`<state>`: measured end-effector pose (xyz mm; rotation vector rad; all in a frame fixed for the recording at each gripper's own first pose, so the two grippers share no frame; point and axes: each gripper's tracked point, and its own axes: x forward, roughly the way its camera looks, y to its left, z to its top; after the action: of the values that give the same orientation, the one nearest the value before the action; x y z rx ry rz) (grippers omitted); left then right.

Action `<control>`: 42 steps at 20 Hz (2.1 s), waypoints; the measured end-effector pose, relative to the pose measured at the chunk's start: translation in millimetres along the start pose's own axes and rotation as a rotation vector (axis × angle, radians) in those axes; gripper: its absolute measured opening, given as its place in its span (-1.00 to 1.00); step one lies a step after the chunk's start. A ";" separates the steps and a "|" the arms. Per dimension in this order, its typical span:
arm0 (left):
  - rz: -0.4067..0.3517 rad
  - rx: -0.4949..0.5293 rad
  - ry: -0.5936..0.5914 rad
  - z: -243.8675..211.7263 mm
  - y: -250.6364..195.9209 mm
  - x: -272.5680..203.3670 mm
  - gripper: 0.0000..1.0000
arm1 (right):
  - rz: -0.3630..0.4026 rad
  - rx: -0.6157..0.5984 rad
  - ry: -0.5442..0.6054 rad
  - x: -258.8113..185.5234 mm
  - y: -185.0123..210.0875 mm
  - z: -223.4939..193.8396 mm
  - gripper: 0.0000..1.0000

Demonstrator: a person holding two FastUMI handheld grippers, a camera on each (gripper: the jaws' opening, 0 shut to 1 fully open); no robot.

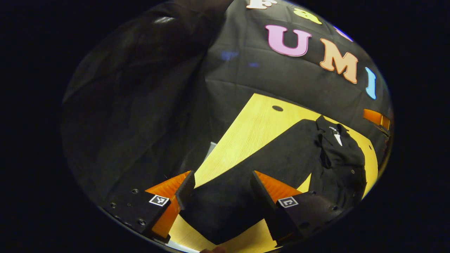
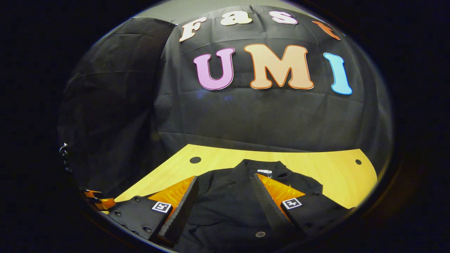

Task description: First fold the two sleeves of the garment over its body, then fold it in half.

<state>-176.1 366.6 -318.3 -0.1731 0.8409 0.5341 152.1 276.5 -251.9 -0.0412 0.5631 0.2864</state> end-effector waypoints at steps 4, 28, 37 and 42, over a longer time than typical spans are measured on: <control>0.006 -0.017 0.072 -26.9 1.0 6.1 0.93 | -0.028 0.008 0.016 -10.4 -14.7 -6.1 0.96; 0.024 0.172 0.009 -22.2 -49.4 2.3 -1.00 | -0.104 0.033 -0.035 -89.7 -115.2 -16.3 0.97; -0.060 0.225 -0.176 79.1 -127.1 -8.5 -1.00 | -0.136 0.081 -0.025 -130.8 -159.6 -48.5 0.97; -0.143 0.291 -0.215 103.0 -194.9 -11.1 -1.00 | -0.175 0.120 -0.024 -157.6 -194.8 -63.9 0.97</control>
<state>-13.7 231.8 -253.7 0.0893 0.6816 0.2852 45.9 41.7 -229.8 0.0293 0.5479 0.0821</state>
